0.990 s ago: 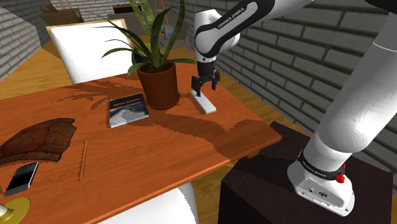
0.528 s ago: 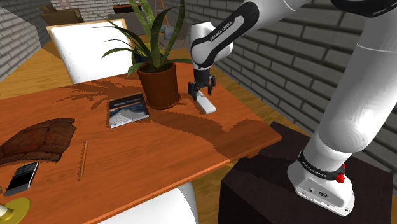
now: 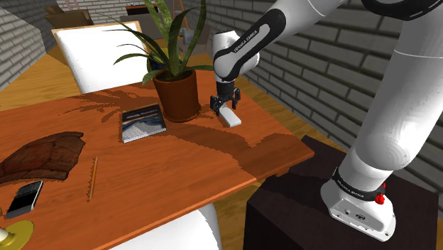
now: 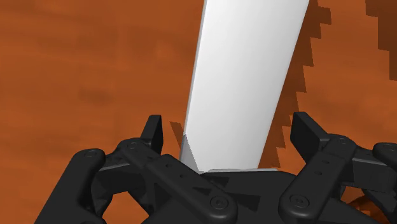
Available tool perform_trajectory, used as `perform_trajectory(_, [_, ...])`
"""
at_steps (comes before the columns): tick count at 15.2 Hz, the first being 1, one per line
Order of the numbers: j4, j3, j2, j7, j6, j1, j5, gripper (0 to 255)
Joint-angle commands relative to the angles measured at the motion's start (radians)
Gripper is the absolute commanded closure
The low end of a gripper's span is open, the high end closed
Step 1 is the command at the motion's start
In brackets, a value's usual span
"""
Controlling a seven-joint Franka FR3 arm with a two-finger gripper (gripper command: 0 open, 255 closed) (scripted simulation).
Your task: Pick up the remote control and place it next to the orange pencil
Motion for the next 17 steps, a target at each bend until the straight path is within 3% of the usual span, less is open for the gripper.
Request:
perform_trajectory(1, [0.000,0.000,0.000,0.000,0.000,0.000,0.000,0])
perform_trajectory(2, [0.000,0.000,0.000,0.000,0.000,0.000,0.000,0])
perform_trajectory(3, [0.000,0.000,0.000,0.000,0.000,0.000,0.000,255])
perform_trajectory(12, [0.000,0.000,0.000,0.000,0.000,0.000,0.000,255])
perform_trajectory(17, [0.024,0.001,-0.039,-0.003,-0.064,-0.001,0.006,255])
